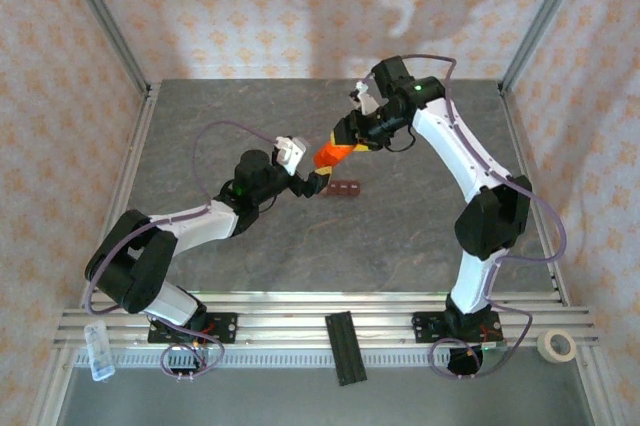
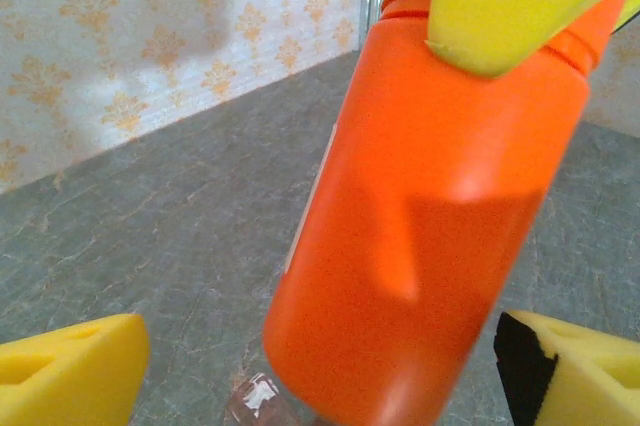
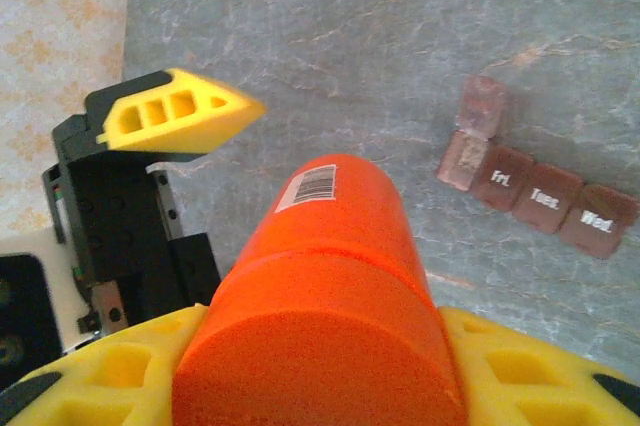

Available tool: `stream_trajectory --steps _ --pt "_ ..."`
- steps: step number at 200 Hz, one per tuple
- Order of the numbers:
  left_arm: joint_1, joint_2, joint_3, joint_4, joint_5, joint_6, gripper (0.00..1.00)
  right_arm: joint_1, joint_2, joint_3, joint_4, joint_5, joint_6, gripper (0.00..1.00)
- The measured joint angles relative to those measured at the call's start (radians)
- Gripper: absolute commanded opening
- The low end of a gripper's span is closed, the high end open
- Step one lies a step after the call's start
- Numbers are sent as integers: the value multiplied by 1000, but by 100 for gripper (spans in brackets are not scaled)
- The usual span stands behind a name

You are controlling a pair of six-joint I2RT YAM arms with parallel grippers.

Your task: Sort the pills into containers

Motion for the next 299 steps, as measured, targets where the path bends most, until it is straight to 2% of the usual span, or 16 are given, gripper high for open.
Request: stream_trajectory --steps 67,107,186,244,271,299 --pt "0 11 0 0 11 4 76 44 -29 0 27 -23 24 26" --pt "-5 13 0 0 26 3 65 54 -29 -4 40 -27 31 26" --pt "-6 13 0 0 27 2 67 56 -29 -13 52 -34 39 26" --pt "-6 13 0 7 26 -13 76 60 -29 -23 57 -34 42 26" --pt "-6 13 1 6 27 -14 76 61 -30 -31 58 -34 42 26" --pt "-7 13 8 4 29 -14 71 60 -31 -35 64 -34 42 26"
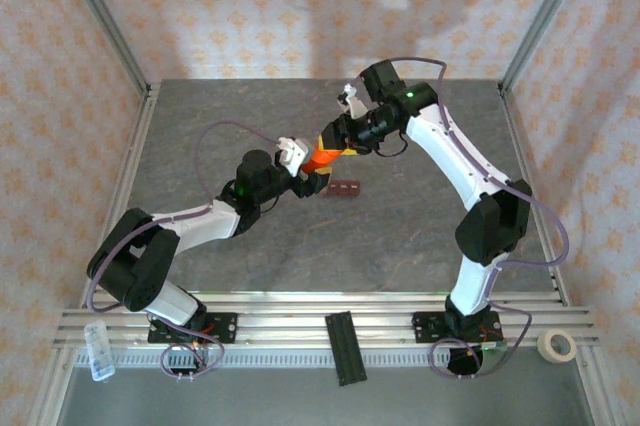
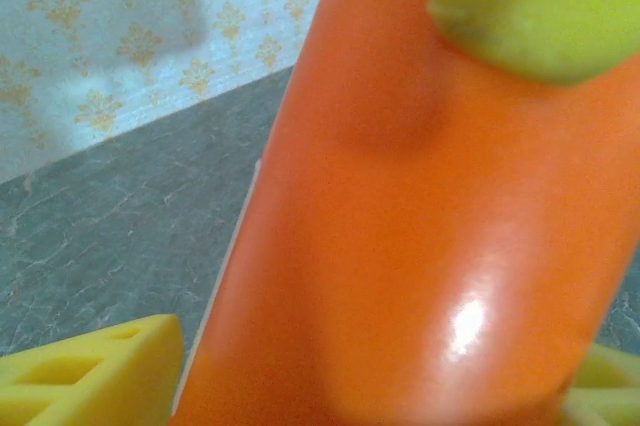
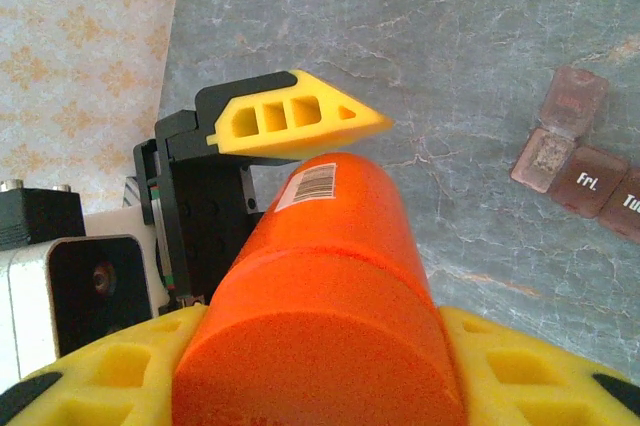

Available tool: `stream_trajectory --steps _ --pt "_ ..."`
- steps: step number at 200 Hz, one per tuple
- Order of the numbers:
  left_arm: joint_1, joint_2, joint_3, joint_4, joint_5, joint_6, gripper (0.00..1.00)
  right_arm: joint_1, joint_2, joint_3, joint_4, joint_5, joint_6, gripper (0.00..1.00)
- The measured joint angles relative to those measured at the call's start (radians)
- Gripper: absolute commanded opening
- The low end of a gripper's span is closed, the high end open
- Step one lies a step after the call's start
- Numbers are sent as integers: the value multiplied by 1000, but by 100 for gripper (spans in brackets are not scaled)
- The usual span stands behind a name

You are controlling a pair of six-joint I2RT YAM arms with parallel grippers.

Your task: Sort the pills into containers

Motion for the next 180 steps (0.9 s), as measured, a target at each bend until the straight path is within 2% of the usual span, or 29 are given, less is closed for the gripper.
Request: stream_trajectory --steps 42,101,116,147,163,180 --pt "-6 16 16 -7 8 2 61 -2 0 -3 5 6 0 26" --pt "-11 35 32 -39 26 1 29 -6 -1 -21 7 20 0 27" --pt "-11 35 37 -47 27 -5 20 -6 -3 -21 8 24 3 33" --pt "-13 35 45 -50 23 -38 0 -15 -14 -29 31 27 44 63" --pt "-15 35 54 -49 22 -69 0 -26 -30 -47 66 20 62 72" --pt "-15 35 56 -50 14 -90 0 -49 -75 -82 105 14 91 77"
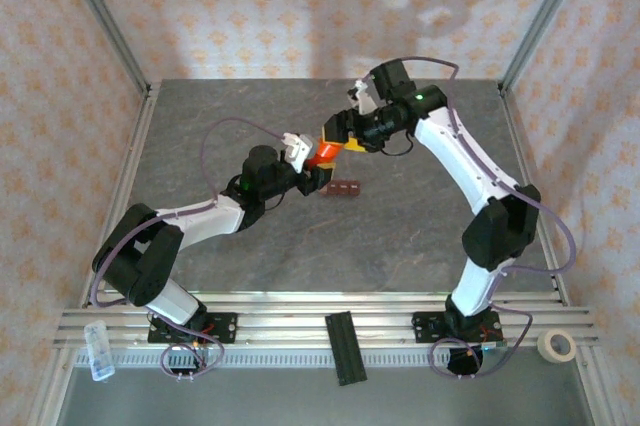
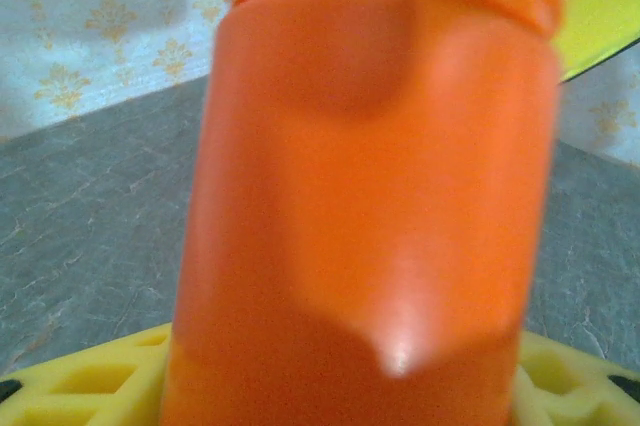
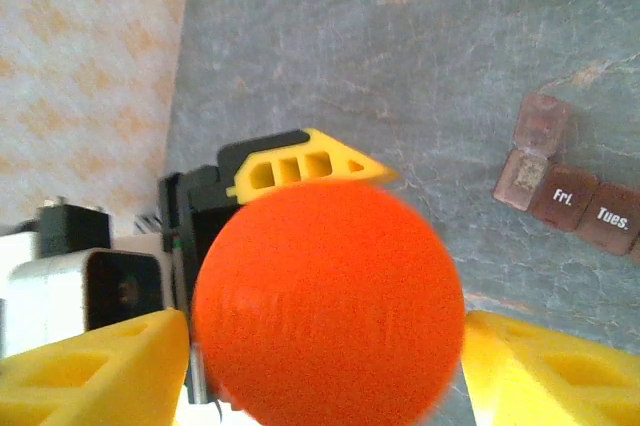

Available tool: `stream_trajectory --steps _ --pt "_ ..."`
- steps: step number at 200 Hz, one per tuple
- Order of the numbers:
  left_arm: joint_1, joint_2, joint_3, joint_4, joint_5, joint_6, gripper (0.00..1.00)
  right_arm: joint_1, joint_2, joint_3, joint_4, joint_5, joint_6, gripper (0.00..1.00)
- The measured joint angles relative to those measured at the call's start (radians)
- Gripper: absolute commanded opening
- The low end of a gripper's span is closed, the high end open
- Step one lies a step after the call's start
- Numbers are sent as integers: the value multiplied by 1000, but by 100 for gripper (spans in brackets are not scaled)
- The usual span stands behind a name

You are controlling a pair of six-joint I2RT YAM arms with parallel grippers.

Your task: Sort the pills into containers

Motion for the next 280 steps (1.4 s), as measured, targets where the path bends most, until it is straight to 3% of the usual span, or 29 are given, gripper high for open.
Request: stream_trajectory --steps 49,73,124,174,223,280 --pt "0 0 0 -6 -5 -19 0 -111 -236 -199 156 52 119 80" --pt "0 0 2 -41 2 -19 0 -115 -312 -291 227 150 191 90" --pt "0 0 24 -127 1 -18 0 -111 -389 -471 351 296 339 86" --pt "0 0 51 -193 -3 -15 0 -42 -377 -481 429 325 400 86" --pt "-5 -1 51 -196 -2 -14 0 19 -271 -440 471 332 421 86" --pt "-11 -1 51 -196 2 -14 0 50 -197 -395 481 328 433 80"
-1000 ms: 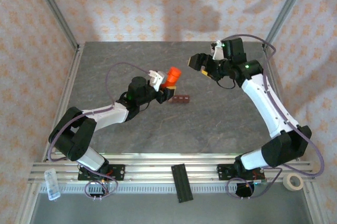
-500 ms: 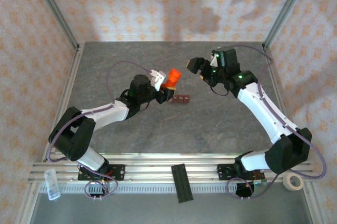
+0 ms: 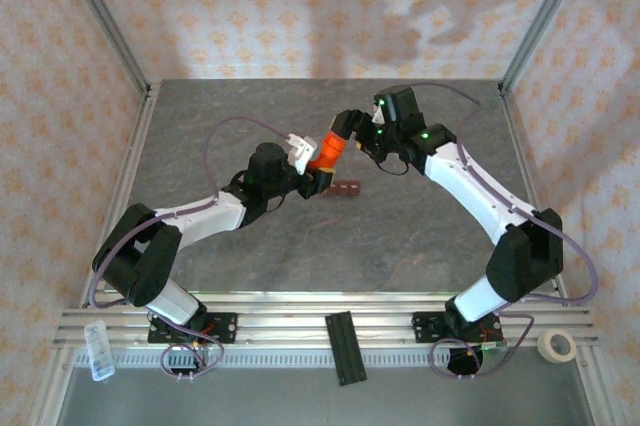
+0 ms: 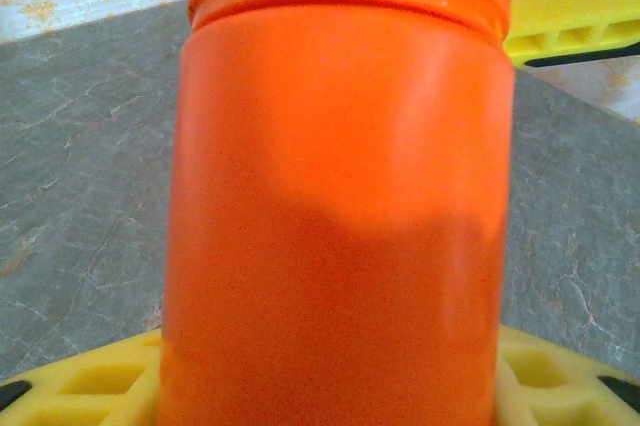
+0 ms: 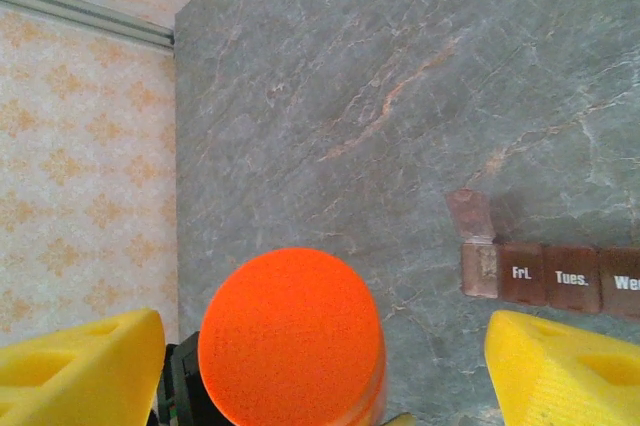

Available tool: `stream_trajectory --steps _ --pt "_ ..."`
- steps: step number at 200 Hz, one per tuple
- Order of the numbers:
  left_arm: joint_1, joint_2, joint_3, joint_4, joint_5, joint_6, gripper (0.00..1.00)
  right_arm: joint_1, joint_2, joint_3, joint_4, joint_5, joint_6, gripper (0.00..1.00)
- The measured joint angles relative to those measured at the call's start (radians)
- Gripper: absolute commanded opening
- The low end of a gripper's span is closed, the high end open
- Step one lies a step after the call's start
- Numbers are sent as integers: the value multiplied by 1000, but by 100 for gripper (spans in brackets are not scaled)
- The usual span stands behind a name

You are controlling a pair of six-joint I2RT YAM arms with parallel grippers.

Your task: Sort the pills into containers

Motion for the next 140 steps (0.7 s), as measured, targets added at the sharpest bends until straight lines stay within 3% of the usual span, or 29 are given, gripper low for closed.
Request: stream_trajectory --steps 79,122,140 --pt "0 0 0 0 2 0 0 23 60 24 14 -34 10 68" --pt "0 0 1 -2 8 -1 0 27 66 27 17 -42 1 42" --pt "0 0 1 -2 7 -2 0 27 66 27 21 -45 -11 35"
